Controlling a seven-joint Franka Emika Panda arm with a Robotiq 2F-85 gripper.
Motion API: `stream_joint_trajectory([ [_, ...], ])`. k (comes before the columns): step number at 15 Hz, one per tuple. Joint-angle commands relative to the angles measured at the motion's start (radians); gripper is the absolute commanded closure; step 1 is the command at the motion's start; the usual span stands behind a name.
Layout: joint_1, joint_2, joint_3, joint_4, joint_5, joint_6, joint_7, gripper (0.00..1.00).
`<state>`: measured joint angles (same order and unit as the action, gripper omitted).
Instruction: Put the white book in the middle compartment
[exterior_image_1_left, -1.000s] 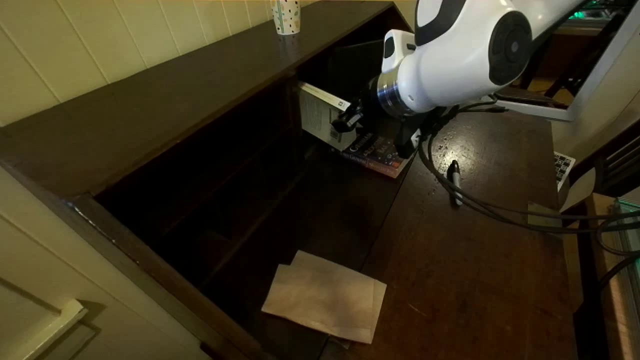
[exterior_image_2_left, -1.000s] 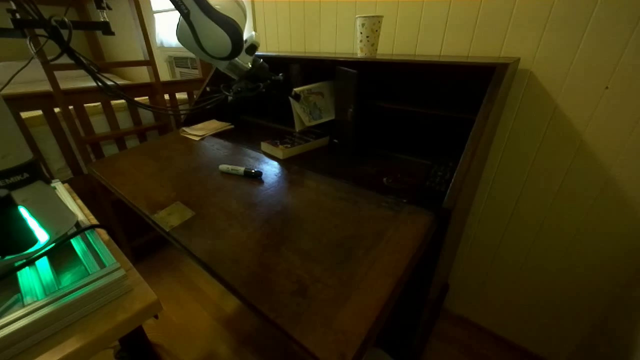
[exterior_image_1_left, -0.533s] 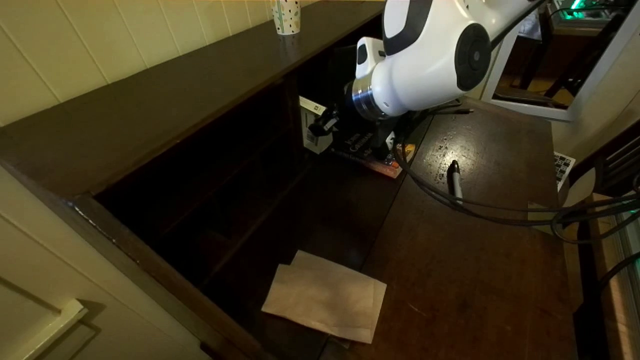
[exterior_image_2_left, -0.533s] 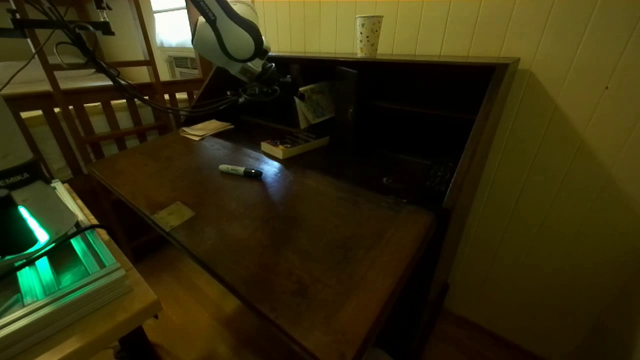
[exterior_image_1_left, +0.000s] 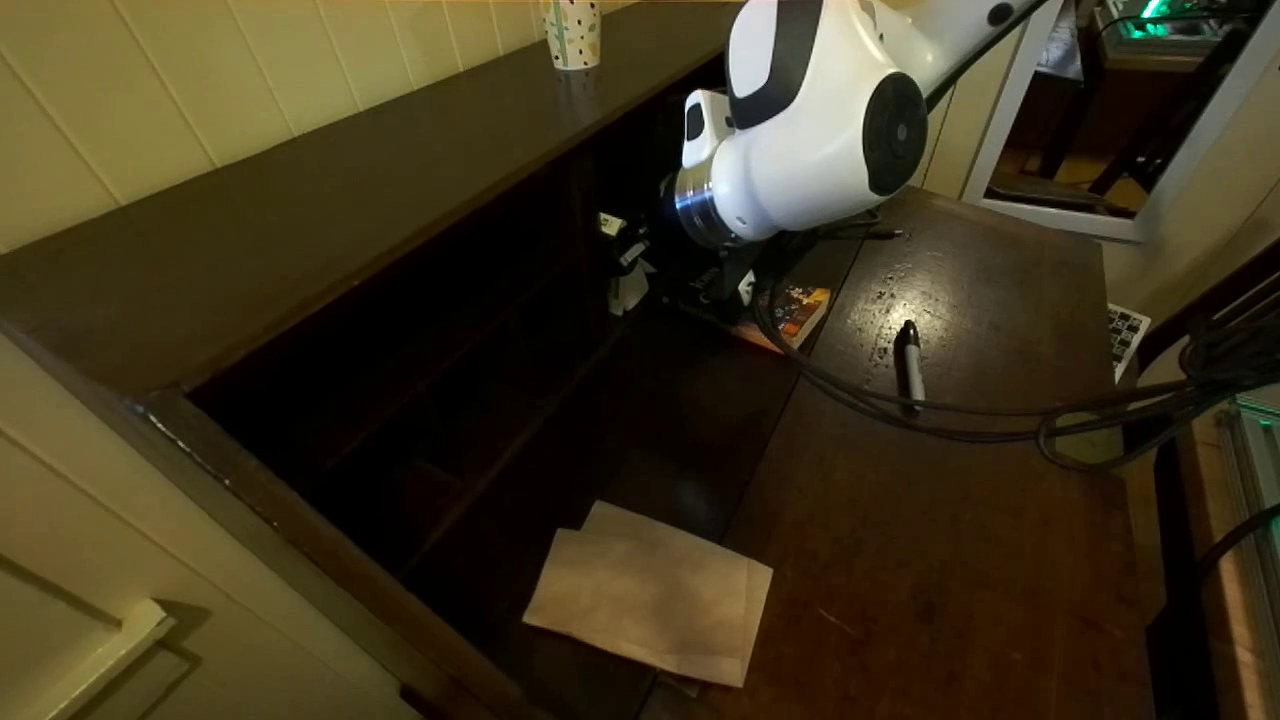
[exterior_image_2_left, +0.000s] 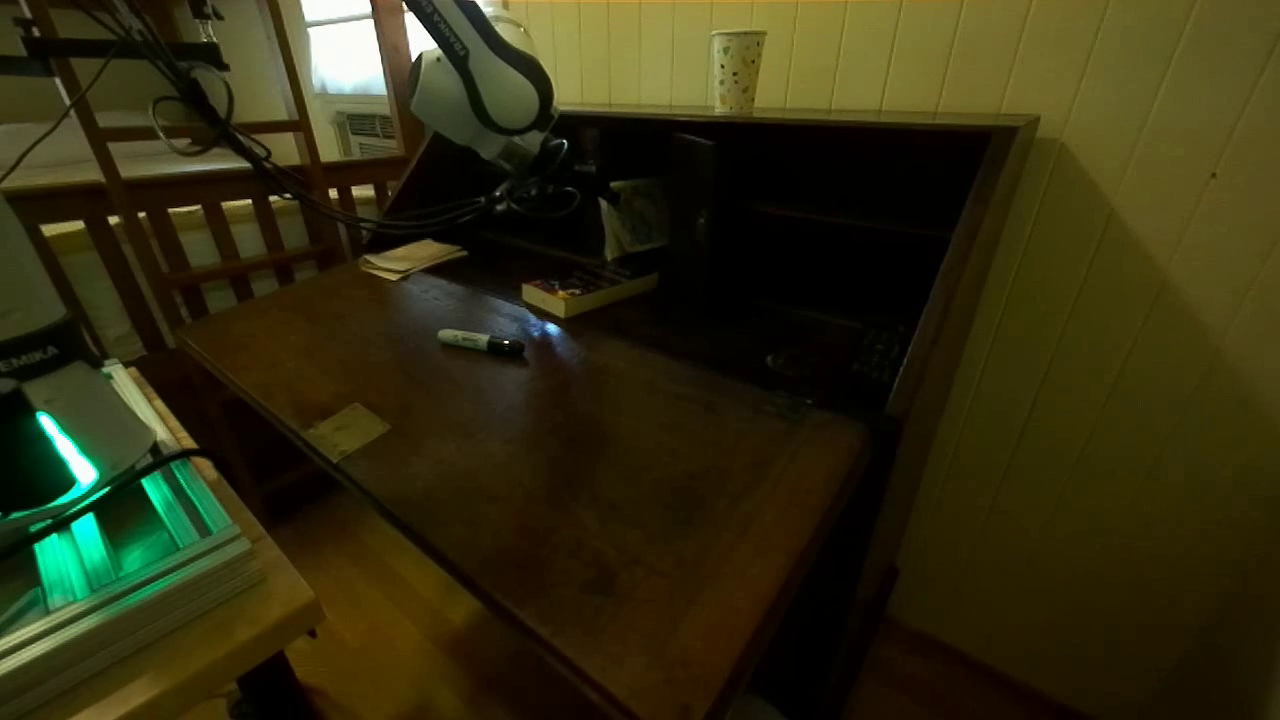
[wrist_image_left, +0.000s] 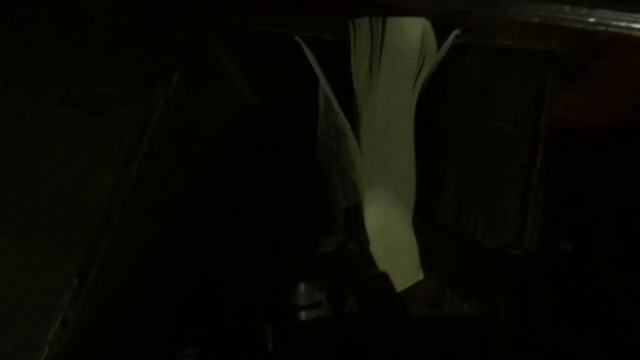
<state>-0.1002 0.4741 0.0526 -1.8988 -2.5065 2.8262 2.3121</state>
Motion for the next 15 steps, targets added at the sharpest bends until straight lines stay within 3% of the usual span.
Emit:
stream_joint_trajectory([
  [1,-0.040,0.029,0.058,0.057,0.000,0.009,-0.010,0.93],
  [10,-0.109,0.034,0.122,0.053,0.000,-0.003,-0.011,0.93],
  [12,-0.115,0.035,0.130,0.050,0.000,-0.006,-0.014,0.51],
  [15,-0.120,0.030,0.134,0.042,0.000,-0.013,-0.019,0.38],
])
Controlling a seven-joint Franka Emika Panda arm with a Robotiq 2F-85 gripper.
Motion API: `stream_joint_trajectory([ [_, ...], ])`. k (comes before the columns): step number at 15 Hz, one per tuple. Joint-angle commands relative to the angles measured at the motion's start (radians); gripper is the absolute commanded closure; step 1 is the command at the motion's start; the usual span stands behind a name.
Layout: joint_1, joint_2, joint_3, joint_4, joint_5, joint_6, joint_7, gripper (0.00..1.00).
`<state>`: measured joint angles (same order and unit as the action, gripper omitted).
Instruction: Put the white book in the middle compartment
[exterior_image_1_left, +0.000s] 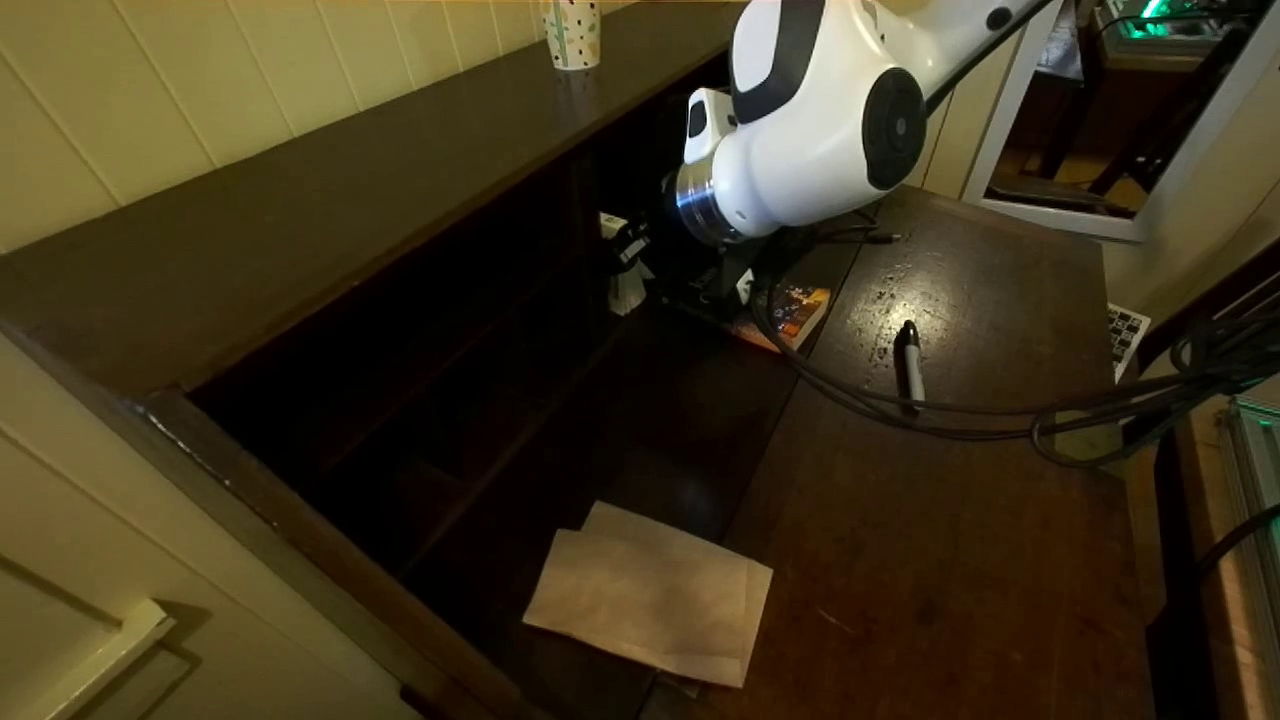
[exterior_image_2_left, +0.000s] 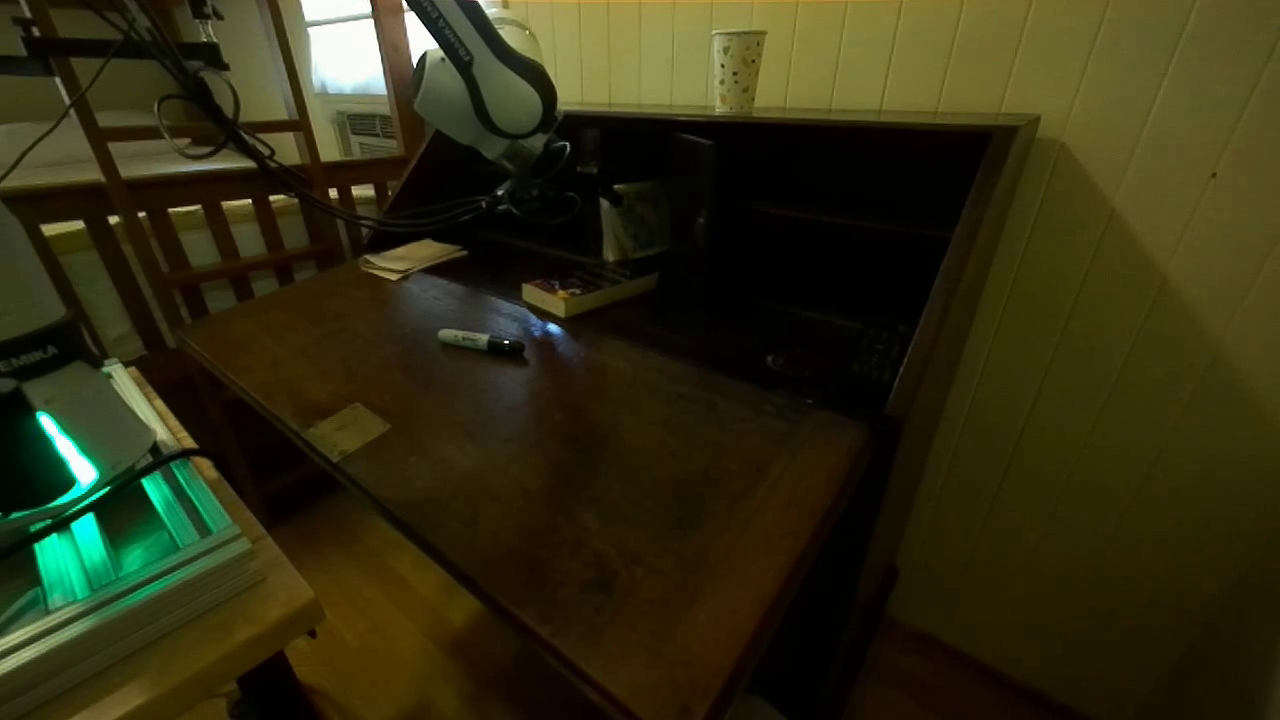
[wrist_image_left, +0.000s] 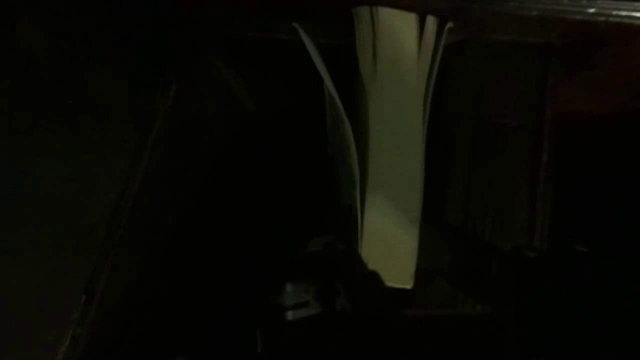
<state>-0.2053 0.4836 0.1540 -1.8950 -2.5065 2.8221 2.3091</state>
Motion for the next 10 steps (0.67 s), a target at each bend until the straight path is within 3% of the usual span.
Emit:
stream_joint_trajectory([
  [1,-0.019,0.020,0.035,0.038,0.000,-0.012,-0.017,0.31],
  [5,-0.031,0.011,0.043,0.029,0.000,-0.023,-0.019,0.03],
  [10,-0.036,-0.022,0.060,-0.005,0.000,-0.037,-0.006,0.00],
])
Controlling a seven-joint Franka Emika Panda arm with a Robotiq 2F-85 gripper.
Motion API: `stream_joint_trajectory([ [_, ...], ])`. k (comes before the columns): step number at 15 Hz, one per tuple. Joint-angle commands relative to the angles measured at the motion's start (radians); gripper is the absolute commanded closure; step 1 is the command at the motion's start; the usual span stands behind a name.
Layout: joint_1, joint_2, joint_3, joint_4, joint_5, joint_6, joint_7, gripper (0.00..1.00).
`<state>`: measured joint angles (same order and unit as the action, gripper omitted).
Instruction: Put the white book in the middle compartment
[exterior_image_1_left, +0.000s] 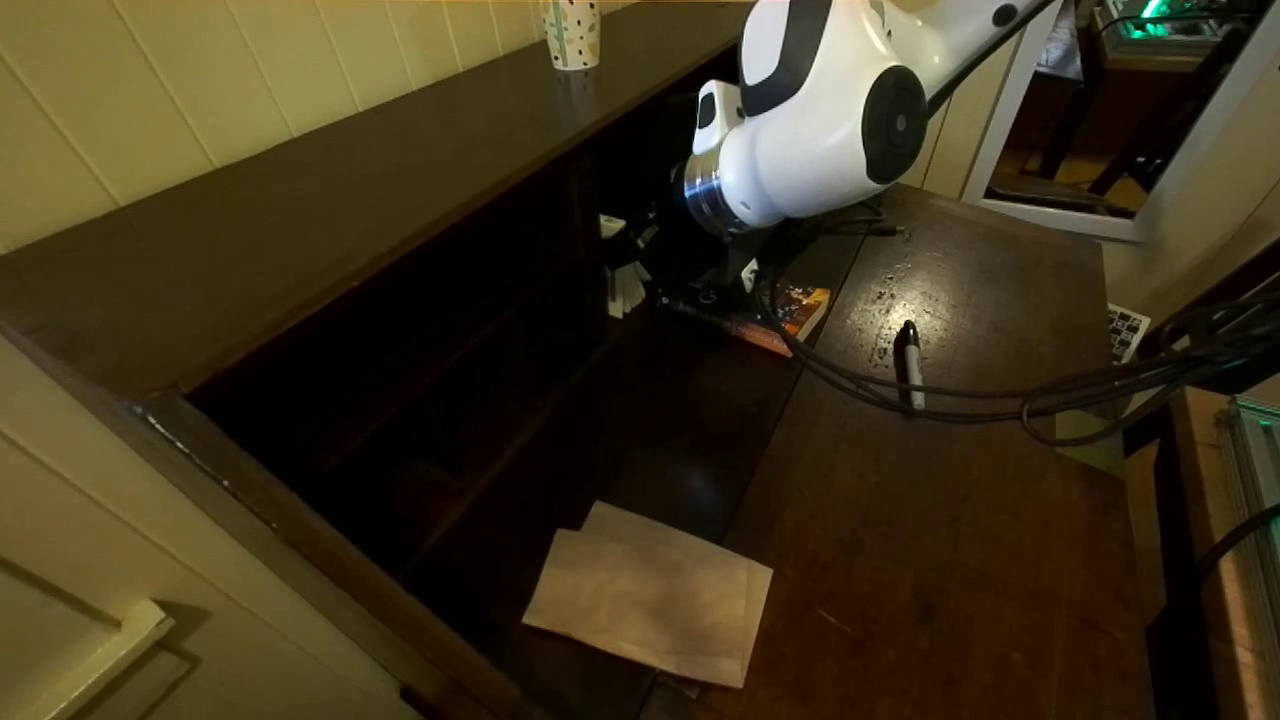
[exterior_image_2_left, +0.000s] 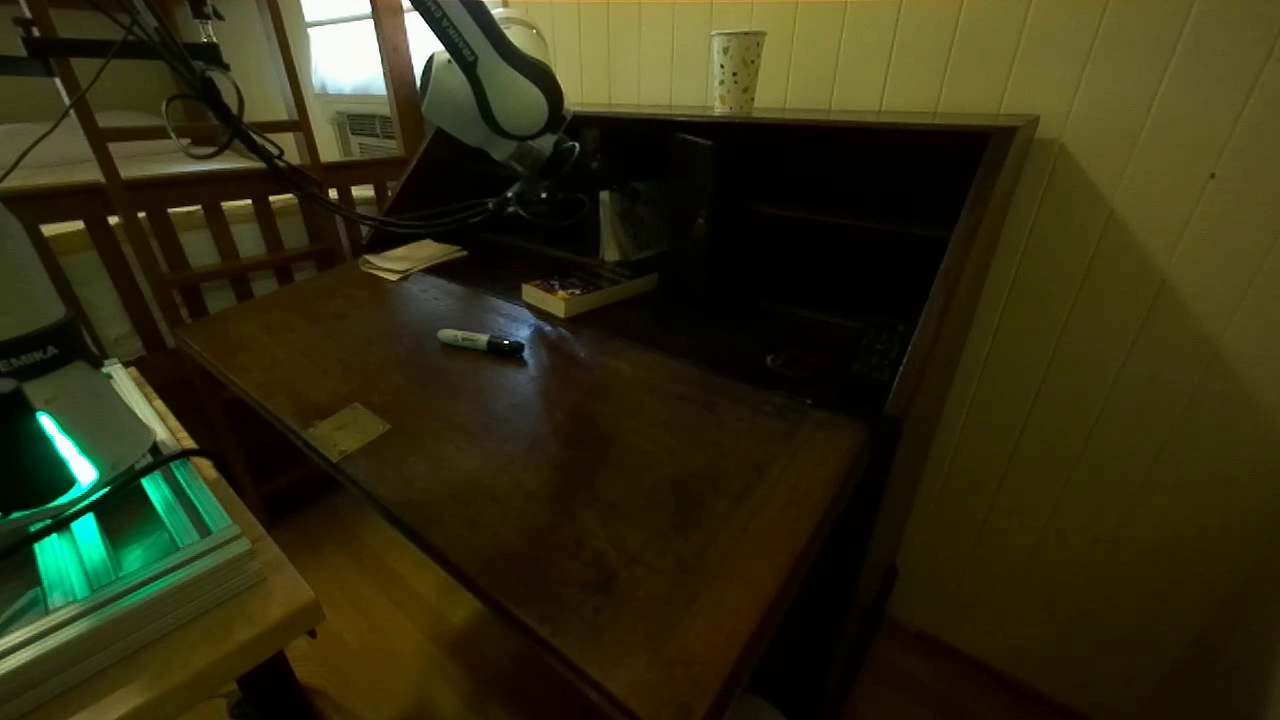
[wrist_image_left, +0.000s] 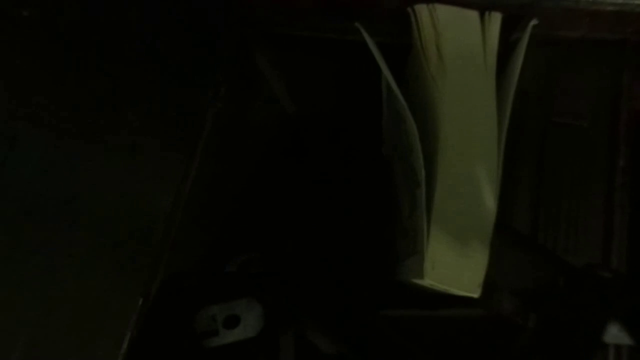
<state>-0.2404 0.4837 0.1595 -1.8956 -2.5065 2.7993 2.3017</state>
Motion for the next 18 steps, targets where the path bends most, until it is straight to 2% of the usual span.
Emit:
stream_joint_trajectory([
  [1,-0.005,-0.026,0.063,-0.010,0.000,-0.019,0.004,0.00],
  [10,-0.036,-0.127,0.099,-0.139,-0.001,-0.010,0.041,0.00],
  [15,-0.028,-0.240,0.179,-0.247,0.001,0.036,0.094,0.00],
  [18,-0.020,-0.283,0.176,-0.297,0.082,0.094,0.050,0.00],
])
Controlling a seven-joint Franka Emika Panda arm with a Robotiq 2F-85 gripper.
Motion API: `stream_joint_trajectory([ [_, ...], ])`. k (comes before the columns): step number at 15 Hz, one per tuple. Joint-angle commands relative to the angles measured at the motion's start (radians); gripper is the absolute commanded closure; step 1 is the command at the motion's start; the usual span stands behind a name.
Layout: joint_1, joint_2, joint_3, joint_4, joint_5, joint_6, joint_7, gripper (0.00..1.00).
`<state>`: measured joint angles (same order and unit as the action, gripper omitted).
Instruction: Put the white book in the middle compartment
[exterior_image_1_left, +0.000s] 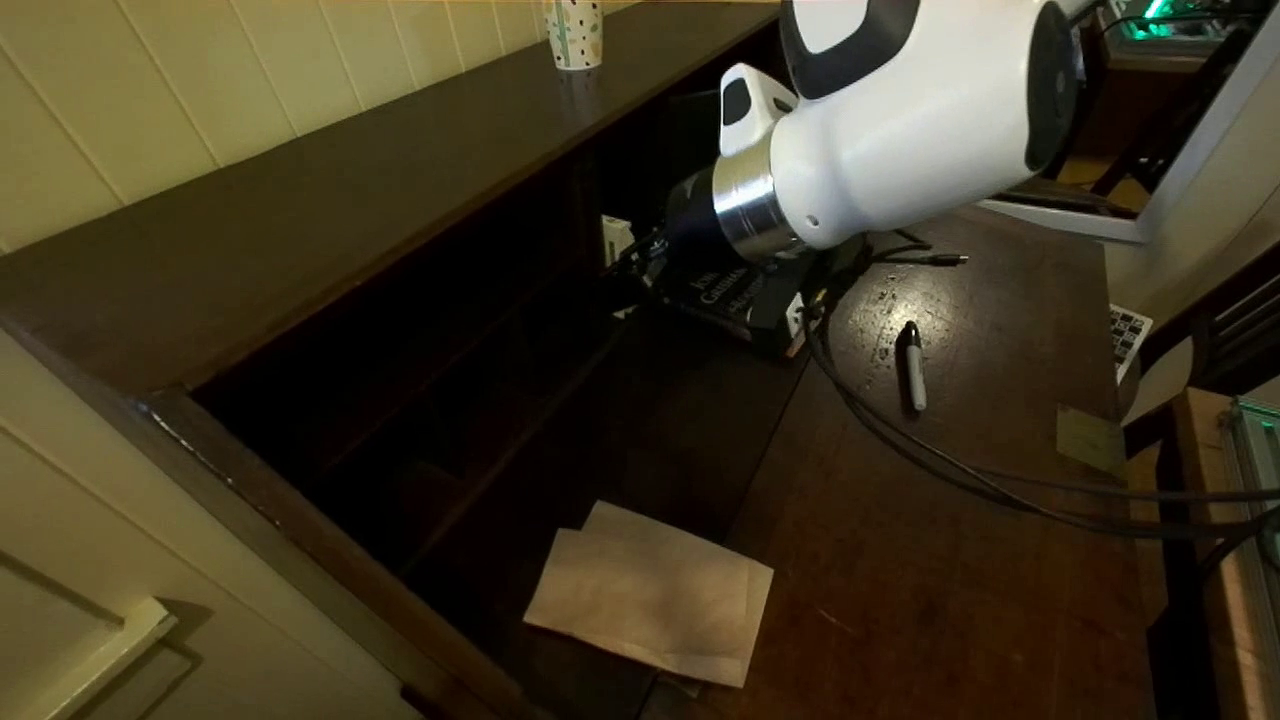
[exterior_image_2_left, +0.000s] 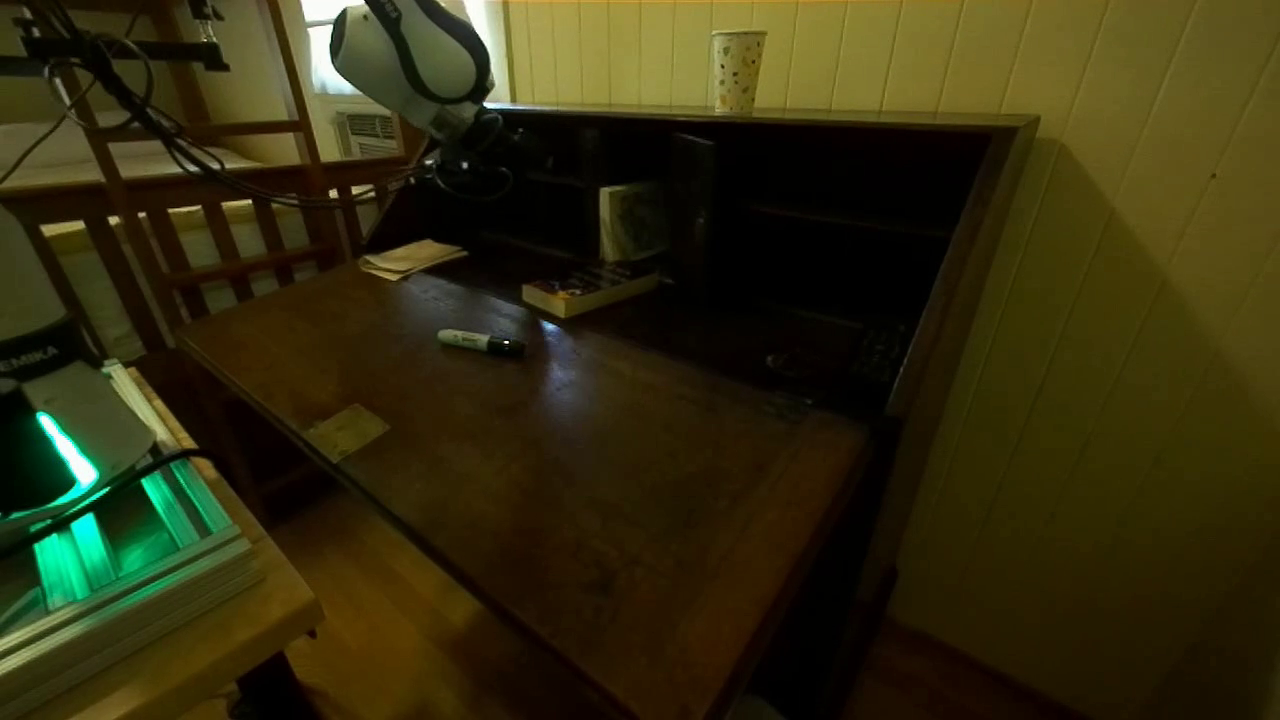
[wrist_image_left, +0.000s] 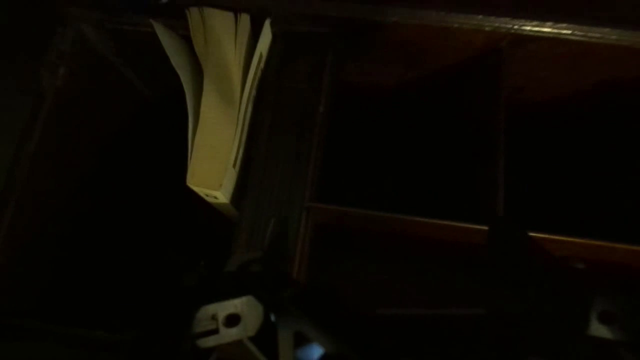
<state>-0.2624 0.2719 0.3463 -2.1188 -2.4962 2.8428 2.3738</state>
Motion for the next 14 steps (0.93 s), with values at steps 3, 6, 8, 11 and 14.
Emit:
stream_joint_trajectory([
  [3,0.007,-0.117,-0.051,-0.142,0.211,0.116,-0.115,0.00],
  [6,0.008,-0.164,-0.094,-0.218,0.359,0.166,-0.243,0.00],
  [8,0.077,-0.195,-0.197,-0.297,0.522,0.162,-0.382,0.00],
  [11,0.079,-0.228,-0.229,-0.398,0.743,0.155,-0.611,0.00],
  [14,0.078,-0.256,-0.233,-0.490,0.970,0.127,-0.837,0.00],
])
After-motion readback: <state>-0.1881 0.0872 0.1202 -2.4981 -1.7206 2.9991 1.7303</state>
